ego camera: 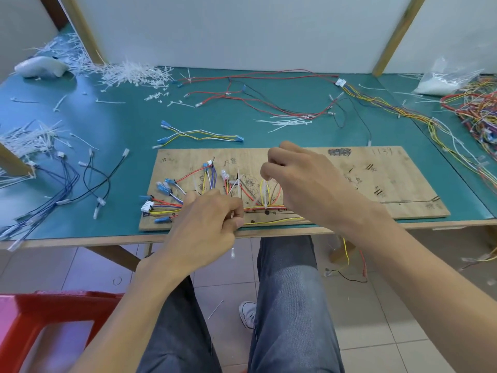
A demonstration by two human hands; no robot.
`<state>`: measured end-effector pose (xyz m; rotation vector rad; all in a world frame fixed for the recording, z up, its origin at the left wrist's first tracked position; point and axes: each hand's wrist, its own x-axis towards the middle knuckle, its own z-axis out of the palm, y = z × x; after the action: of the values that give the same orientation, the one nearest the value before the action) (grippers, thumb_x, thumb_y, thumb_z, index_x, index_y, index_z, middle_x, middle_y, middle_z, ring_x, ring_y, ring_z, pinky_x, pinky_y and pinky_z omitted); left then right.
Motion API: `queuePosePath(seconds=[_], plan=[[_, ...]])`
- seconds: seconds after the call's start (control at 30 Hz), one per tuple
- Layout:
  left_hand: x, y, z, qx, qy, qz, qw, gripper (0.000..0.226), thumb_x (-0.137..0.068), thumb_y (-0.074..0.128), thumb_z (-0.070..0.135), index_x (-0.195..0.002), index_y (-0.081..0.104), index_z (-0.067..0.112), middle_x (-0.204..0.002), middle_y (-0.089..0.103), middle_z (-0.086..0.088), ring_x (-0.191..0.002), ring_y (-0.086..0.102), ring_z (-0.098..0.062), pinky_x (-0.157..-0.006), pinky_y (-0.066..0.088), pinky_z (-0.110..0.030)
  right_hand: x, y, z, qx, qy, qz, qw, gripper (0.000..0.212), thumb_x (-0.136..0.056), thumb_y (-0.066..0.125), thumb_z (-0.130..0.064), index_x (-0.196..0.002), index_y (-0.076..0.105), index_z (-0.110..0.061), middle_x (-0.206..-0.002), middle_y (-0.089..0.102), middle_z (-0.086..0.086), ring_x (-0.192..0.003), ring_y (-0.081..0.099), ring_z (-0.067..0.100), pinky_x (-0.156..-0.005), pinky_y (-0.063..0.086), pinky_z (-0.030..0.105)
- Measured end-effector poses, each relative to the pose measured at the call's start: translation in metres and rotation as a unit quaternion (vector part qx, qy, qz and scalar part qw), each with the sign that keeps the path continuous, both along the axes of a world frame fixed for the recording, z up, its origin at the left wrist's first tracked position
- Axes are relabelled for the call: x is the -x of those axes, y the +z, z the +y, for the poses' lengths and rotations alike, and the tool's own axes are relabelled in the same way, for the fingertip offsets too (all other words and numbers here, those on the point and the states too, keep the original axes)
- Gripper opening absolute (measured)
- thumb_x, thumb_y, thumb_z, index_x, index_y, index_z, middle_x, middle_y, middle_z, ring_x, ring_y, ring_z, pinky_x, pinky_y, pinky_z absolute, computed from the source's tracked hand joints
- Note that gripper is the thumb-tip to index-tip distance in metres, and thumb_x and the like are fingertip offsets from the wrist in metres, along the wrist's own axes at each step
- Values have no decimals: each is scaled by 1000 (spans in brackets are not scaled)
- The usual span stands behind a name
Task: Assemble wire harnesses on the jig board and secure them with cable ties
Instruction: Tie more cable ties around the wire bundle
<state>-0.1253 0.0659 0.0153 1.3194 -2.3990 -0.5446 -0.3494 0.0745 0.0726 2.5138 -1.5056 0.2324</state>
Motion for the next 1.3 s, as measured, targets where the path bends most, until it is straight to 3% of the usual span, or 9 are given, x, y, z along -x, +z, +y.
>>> queuePosePath(seconds=[0.13,0.23,0.4,0.63,0.77,0.9,1.03,1.17,1.3], plan=[[0,-1,-2,-10,-6,13,1000,18,-93,69,22,-80,61,32,-77,53,16,-92,46,5,-83,25,-34,0,3,-4,16,-9,-5,1000,32,-74,55,10,-95,68,-12,-94,60,5,-92,54,31,-63,47,46],[2,0,-4,-2,10,7,1000,17,-93,69,24,-80,60,31,-80,53,14,-83,47,1,-83,29,-36,-8,-5,2,17,30,59,998,29,-77,48,2,-91,65,-18,-95,59,2,-94,52,29,-69,45,45],[13,4,-3,24,25,-80,996,14,-88,65,21,-83,57,31,-80,53,10,-83,51,-16,-86,35,-40,-22,-24,10,27,36,106,993,28,-81,45,-3,-95,60,-22,-94,58,-2,-99,53,26,-79,34,41],[25,-5,8,102,43,-84,990,8,-90,57,27,-84,62,26,-73,59,8,-72,52,-23,-77,42,-44,-20,-35,8,1,-4,-7,1000,13,-103,59,-18,-115,56,-22,-93,65,-10,-95,55,22,-80,35,39],[25,-14,7,128,37,-59,989,11,-96,62,37,-91,65,28,-83,69,9,-82,59,-24,-78,42,-44,-23,-44,13,-14,-13,-89,996,15,-101,63,-14,-114,56,-18,-92,67,-7,-91,57,23,-80,41,44],[22,-14,4,108,47,-7,993,12,-96,68,41,-100,75,32,-86,73,9,-84,63,-23,-80,42,-44,-24,-55,17,-26,-23,-170,985,14,-103,62,-14,-117,59,-16,-99,68,-7,-93,59,23,-82,42,45],[21,-15,3,75,77,53,993,9,-90,79,39,-97,81,35,-82,73,8,-73,56,-18,-81,45,-43,-23,-62,19,-25,-32,-238,970,14,-102,66,-14,-115,62,-15,-99,69,-6,-95,61,22,-83,42,43],[19,-17,3,50,95,54,993,9,-87,81,43,-94,80,39,-77,63,12,-69,39,-8,-79,42,-39,-22,-68,22,-12,-41,-276,960,16,-99,72,-9,-113,66,-14,-98,70,-7,-92,61,22,-80,44,44],[18,-15,2,27,100,56,993,8,-86,81,44,-93,80,40,-70,51,19,-70,38,3,-77,37,-36,-22,-75,25,-7,-57,-313,948,16,-100,71,-12,-115,67,-15,-100,67,-11,-84,47,8,-80,49,48]])
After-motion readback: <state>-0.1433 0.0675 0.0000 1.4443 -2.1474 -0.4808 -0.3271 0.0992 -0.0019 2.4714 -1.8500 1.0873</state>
